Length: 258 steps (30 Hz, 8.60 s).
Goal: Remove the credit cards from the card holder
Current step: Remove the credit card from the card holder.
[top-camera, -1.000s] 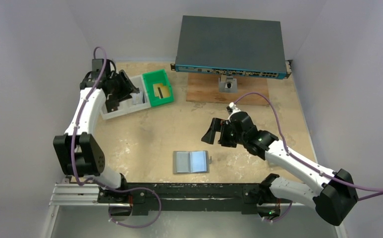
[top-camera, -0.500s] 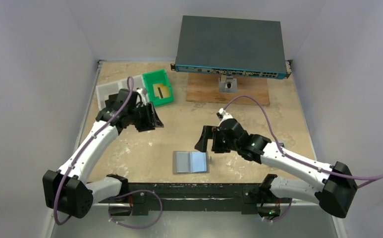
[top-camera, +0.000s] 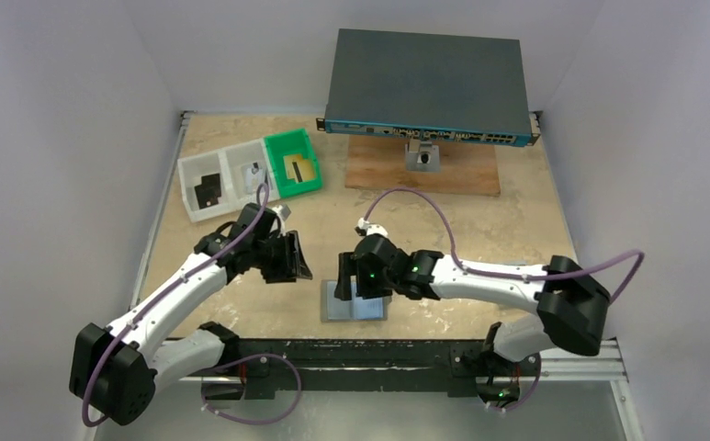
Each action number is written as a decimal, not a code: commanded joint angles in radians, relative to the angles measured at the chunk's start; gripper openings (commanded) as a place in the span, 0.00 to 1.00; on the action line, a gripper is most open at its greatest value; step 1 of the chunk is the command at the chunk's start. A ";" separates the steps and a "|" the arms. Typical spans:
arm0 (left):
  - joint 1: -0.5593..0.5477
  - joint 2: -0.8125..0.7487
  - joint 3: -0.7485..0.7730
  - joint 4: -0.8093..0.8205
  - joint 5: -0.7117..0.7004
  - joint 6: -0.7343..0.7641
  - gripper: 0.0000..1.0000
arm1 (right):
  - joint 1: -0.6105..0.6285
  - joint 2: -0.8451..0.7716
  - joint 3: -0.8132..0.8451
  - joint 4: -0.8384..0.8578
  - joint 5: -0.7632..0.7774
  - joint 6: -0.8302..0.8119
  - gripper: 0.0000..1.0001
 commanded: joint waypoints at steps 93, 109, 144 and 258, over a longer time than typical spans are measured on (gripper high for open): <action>-0.123 0.245 -0.118 0.469 0.054 0.030 0.17 | 0.036 0.456 0.035 0.117 -0.049 0.008 0.04; -0.123 0.189 -0.073 0.319 0.030 -0.014 0.00 | 0.034 0.230 0.100 0.054 -0.028 -0.032 0.44; -0.230 0.525 0.099 0.508 0.131 -0.148 0.49 | 0.012 -0.086 0.010 -0.139 0.158 0.027 0.49; -0.232 0.405 -0.147 0.311 -0.082 -0.218 0.00 | -0.189 0.354 -0.442 1.130 -0.502 0.358 0.13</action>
